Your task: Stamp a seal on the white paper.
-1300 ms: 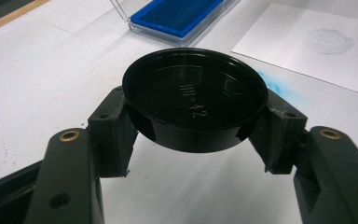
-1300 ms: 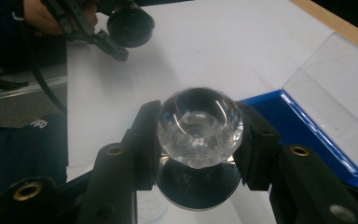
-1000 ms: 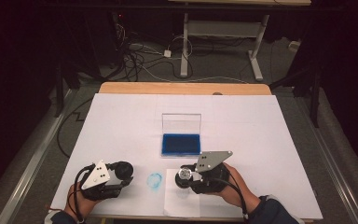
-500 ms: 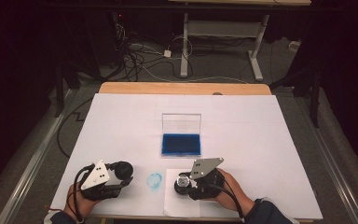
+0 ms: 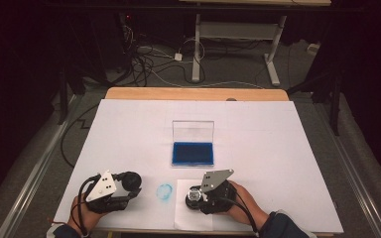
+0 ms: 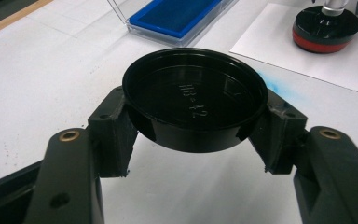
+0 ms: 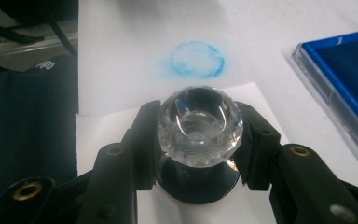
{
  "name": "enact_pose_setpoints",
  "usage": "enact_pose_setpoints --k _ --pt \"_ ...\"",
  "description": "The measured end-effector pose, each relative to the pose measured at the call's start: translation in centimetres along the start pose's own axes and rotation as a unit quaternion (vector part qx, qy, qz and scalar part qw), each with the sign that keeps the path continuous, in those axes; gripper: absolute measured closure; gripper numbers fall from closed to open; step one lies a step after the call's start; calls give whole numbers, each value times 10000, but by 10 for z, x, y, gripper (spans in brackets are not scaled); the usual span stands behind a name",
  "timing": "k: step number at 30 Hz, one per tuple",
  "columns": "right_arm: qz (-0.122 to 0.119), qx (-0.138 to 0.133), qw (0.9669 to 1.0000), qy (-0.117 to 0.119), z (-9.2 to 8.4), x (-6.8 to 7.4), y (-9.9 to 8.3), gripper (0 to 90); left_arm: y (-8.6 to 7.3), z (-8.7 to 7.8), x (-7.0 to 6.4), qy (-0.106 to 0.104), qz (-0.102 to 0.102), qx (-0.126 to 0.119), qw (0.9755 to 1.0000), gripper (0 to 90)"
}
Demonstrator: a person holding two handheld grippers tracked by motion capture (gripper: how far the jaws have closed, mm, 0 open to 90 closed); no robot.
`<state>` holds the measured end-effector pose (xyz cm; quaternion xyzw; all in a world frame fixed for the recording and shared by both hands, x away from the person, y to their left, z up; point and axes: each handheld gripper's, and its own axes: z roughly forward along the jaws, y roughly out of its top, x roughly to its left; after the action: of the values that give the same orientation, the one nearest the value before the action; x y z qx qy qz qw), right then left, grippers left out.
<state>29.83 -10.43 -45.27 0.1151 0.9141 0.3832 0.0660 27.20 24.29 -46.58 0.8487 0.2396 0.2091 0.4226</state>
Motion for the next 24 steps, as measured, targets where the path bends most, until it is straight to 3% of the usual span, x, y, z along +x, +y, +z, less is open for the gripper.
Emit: enact_pose_setpoints --k 16,24 --pt "206 2 9997 110 2 -4 -3 568 0 1 -1 -29 22 31 10000 368" --pt "190 -5 9997 136 2 -5 -4 569 0 2 -1 -28 20 33 10000 368"
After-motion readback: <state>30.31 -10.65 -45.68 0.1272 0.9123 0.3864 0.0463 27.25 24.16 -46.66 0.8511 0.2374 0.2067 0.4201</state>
